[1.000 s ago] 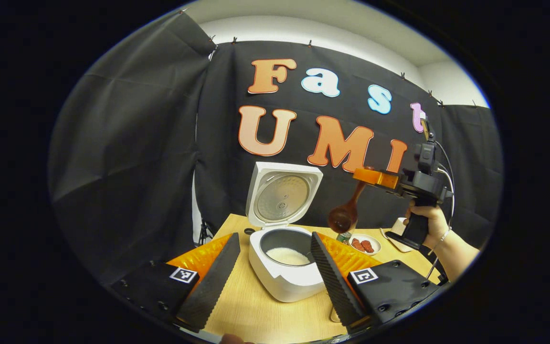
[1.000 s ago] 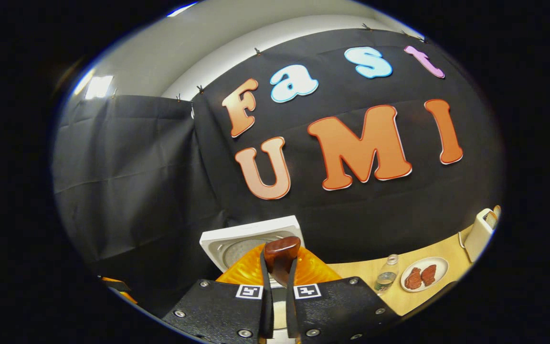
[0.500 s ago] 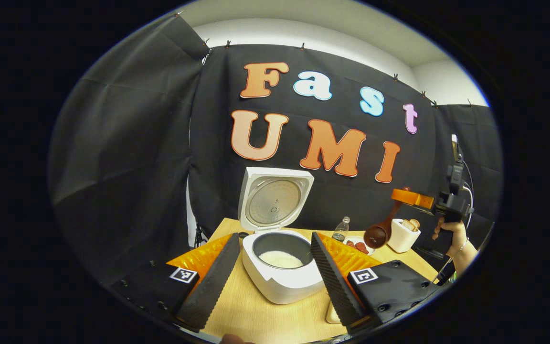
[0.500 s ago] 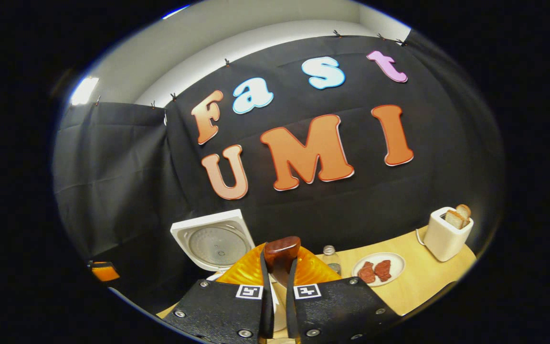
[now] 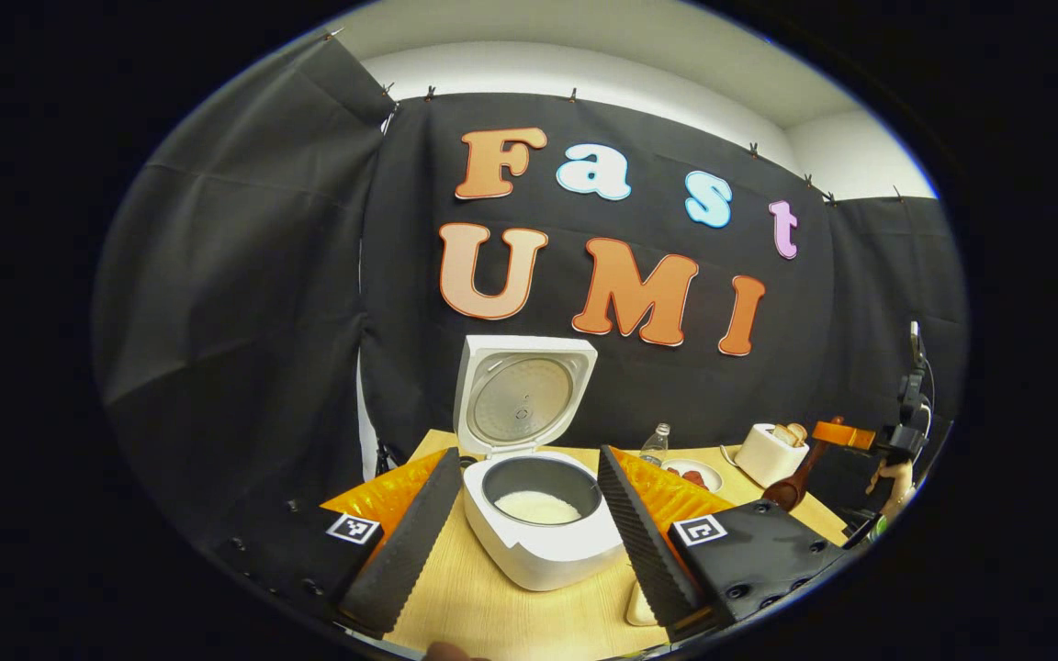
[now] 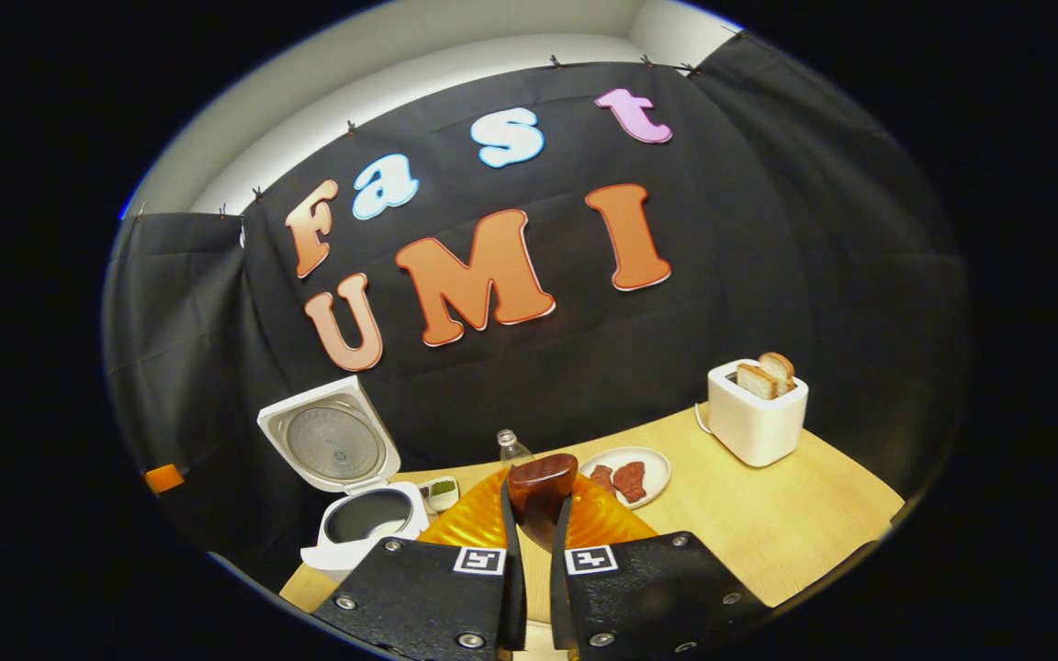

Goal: Close the left gripper, press the button to open the rice cooker; take a wooden spoon from the chopstick holder with the right hand, scoop a spoonful of rice and pour it into the rice cooker, then put the wooden spoon back into the chopstick holder.

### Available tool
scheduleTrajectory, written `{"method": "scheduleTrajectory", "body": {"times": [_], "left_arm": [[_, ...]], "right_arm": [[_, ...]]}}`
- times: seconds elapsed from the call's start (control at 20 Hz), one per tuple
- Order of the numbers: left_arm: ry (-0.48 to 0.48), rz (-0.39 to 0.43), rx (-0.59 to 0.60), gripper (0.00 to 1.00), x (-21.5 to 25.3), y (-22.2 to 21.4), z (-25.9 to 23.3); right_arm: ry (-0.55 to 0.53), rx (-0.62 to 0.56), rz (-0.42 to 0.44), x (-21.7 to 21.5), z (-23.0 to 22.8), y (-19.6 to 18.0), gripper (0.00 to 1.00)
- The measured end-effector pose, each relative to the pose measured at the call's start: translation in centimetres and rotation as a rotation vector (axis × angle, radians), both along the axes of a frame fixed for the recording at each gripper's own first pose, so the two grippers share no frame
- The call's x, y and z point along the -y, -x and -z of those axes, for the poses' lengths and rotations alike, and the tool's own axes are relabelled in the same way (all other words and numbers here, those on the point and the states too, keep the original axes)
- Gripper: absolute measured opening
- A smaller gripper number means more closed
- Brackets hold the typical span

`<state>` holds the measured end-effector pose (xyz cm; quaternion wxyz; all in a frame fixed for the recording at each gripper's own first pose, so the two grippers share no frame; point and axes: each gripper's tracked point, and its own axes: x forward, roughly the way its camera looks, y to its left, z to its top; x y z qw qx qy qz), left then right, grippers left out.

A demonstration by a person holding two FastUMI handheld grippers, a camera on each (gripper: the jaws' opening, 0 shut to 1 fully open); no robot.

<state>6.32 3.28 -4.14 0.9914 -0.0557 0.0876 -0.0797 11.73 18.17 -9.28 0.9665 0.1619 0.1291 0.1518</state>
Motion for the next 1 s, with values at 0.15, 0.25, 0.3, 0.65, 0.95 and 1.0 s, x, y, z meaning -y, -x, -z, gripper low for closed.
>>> {"method": "scheduleTrajectory", "body": {"times": [0.15, 0.25, 0.3, 0.65, 0.95, 1.0], "left_arm": [[-0.005, 0.009, 0.0, 1.0, 1.1, 0.4, -0.3], [-0.007, 0.013, -0.003, 1.0, 1.7, 0.7, -0.4], [-0.002, 0.013, -0.005, 1.0, 2.0, 0.8, -0.5], [0.023, 0.006, -0.024, 1.0, 3.6, 1.5, -0.2], [-0.018, -0.02, -0.018, 1.0, 4.2, 1.8, -0.8], [-0.027, -0.026, -0.017, 1.0, 4.2, 1.7, -0.9]], "right_arm": [[-0.011, -0.032, 0.044, 2.8, 2.3, 1.0, 0.1], [-0.023, -0.051, 0.068, 4.3, 4.0, 1.4, 0.1], [-0.031, -0.062, 0.08, 4.8, 5.0, 1.5, 0.1], [-0.083, -0.165, 0.107, 6.0, 12.3, 0.7, 0.1], [-0.129, -0.231, 0.102, 5.5, 16.6, 0.0, 0.1], [-0.146, -0.251, 0.107, 5.6, 17.2, 0.1, 0.1]]}}
